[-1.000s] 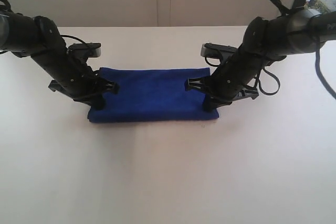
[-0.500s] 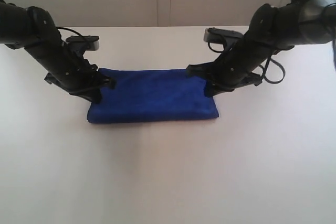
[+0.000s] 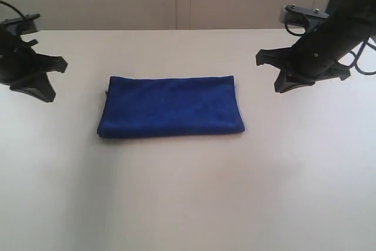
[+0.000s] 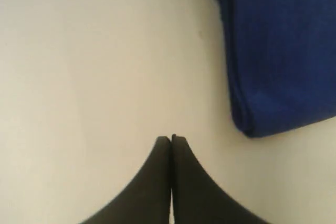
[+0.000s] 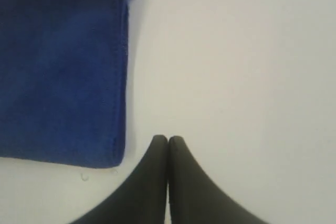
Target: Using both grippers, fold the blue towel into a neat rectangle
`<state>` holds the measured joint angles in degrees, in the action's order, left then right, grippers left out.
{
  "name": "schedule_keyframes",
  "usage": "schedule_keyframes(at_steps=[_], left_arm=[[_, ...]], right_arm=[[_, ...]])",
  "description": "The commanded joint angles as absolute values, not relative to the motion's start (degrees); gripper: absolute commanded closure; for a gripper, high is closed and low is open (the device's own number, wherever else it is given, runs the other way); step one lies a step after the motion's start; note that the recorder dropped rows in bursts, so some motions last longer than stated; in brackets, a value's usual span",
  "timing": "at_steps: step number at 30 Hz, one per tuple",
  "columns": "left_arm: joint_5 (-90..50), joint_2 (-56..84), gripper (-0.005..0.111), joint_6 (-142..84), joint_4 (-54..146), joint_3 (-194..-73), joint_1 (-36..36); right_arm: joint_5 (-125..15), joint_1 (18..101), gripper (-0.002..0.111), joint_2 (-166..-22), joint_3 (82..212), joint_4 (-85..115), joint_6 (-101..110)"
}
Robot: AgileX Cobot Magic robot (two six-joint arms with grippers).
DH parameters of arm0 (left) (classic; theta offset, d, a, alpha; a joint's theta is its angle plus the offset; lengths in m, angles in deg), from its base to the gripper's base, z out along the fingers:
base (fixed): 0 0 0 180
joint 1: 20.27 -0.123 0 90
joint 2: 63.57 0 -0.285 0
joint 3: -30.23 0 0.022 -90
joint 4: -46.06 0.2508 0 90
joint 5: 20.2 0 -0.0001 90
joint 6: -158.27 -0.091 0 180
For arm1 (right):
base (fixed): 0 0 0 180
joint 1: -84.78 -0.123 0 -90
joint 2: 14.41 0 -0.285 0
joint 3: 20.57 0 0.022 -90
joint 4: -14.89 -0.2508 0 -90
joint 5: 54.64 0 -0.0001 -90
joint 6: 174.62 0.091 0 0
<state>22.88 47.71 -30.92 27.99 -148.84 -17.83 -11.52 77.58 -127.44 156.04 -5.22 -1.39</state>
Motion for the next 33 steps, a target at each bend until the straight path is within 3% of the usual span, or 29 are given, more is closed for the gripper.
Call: schedule_keyframes(at_steps=[1,20,24,33], left_arm=[[28.2,44.1,0.107,-30.5,27.7,-146.2,-21.0],[7.2,8.0,0.107,-31.1,27.9,-118.9,-21.3],[7.0,5.5,0.107,-31.1,28.3,-117.9,-21.3],[6.8,5.2,0.107,-31.1,28.3,-117.9,-21.3]], right_arm=[[-10.9,78.6,0.108,-122.9,151.8,-2.7,-1.8],[-27.8,78.5,0.108,-78.1,122.0,-0.5,-7.7],[-36.3,78.5,0.108,-71.9,116.8,-0.5,-7.8],[-36.5,78.5,0.108,-65.7,115.9,-0.5,-7.8]])
